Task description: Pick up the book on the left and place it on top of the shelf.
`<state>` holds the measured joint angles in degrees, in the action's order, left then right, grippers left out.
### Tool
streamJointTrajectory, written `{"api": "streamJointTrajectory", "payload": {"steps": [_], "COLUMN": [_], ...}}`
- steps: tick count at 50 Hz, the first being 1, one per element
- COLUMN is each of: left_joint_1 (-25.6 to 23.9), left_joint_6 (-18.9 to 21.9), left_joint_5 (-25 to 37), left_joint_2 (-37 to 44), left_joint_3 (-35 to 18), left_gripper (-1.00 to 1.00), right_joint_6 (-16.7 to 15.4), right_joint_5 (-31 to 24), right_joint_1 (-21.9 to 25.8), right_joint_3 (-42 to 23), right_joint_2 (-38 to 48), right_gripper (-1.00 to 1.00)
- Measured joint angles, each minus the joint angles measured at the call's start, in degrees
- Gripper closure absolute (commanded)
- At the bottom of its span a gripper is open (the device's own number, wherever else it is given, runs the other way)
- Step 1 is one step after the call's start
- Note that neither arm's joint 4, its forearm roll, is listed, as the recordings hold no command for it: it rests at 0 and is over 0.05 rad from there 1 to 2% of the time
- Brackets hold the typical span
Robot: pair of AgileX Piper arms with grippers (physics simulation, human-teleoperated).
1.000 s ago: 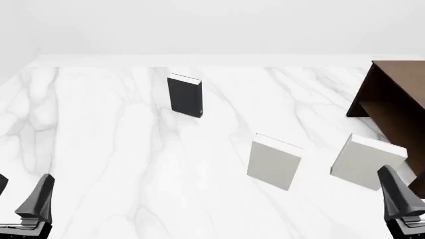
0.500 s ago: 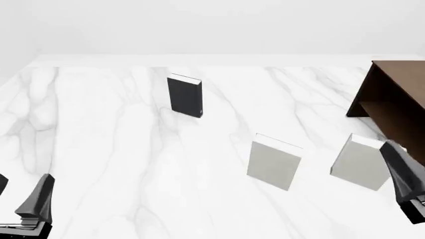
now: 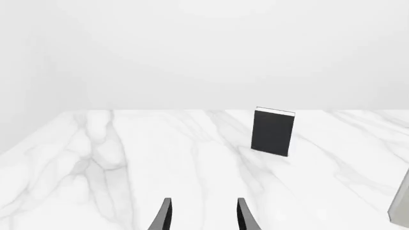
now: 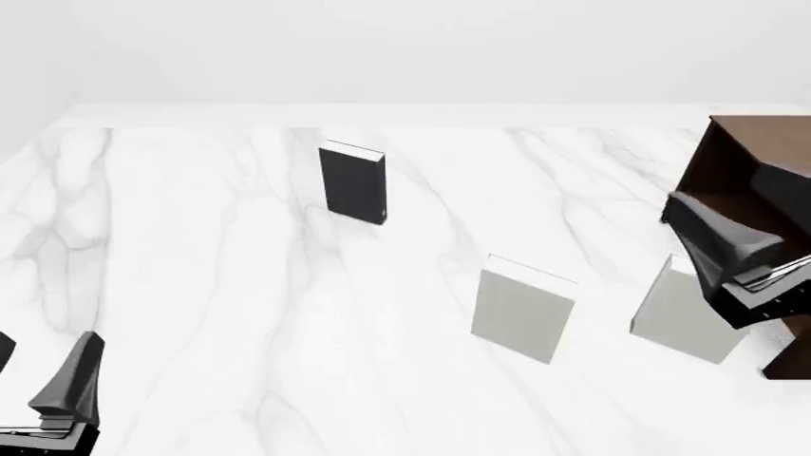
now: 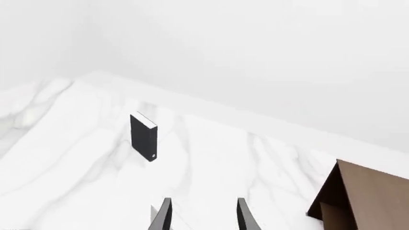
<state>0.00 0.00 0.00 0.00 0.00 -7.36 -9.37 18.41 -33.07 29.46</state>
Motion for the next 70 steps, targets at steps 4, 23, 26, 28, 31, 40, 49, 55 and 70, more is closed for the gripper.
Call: {"api": "streamJointTrajectory", "payload": {"steps": [4,23,26,28,31,40,49,55,70], "left_joint_1": [0.0,0.0,0.0,0.0,0.0,0.0,0.0,0.0,0.0], "left_joint_6": [0.0,0.0,0.0,0.0,0.0,0.0,0.0,0.0,0.0], "left_joint_5": [0.0,0.0,0.0,0.0,0.0,0.0,0.0,0.0,0.0], "left_joint_2": [0.0,0.0,0.0,0.0,0.0,0.0,0.0,0.0,0.0], "left_joint_3": [0.0,0.0,0.0,0.0,0.0,0.0,0.0,0.0,0.0], "left_gripper": [-1.0,-1.0,-1.0,-1.0,-1.0,-1.0,-1.0,-1.0,-1.0], "right_joint_6": [-0.62,-2.59,-2.9,-3.09,-3.36,-3.83,-3.99,-4.15,-3.98], "right_joint_5": [1.03,4.69,4.81,4.85,4.84,5.25,6.95,7.71,8.75], "right_joint_1": [0.74,2.69,2.85,2.95,3.15,3.57,4.32,4.61,5.16], "right_joint_3": [-1.44,-7.8,-8.79,-9.44,-10.41,-13.26,-19.93,-23.65,-29.54], "right_joint_2": [3.29,16.01,17.42,18.27,19.55,23.68,34.08,39.8,48.86], "right_gripper": [-1.0,-1.0,-1.0,-1.0,-1.0,-1.0,-1.0,-1.0,-1.0]}}
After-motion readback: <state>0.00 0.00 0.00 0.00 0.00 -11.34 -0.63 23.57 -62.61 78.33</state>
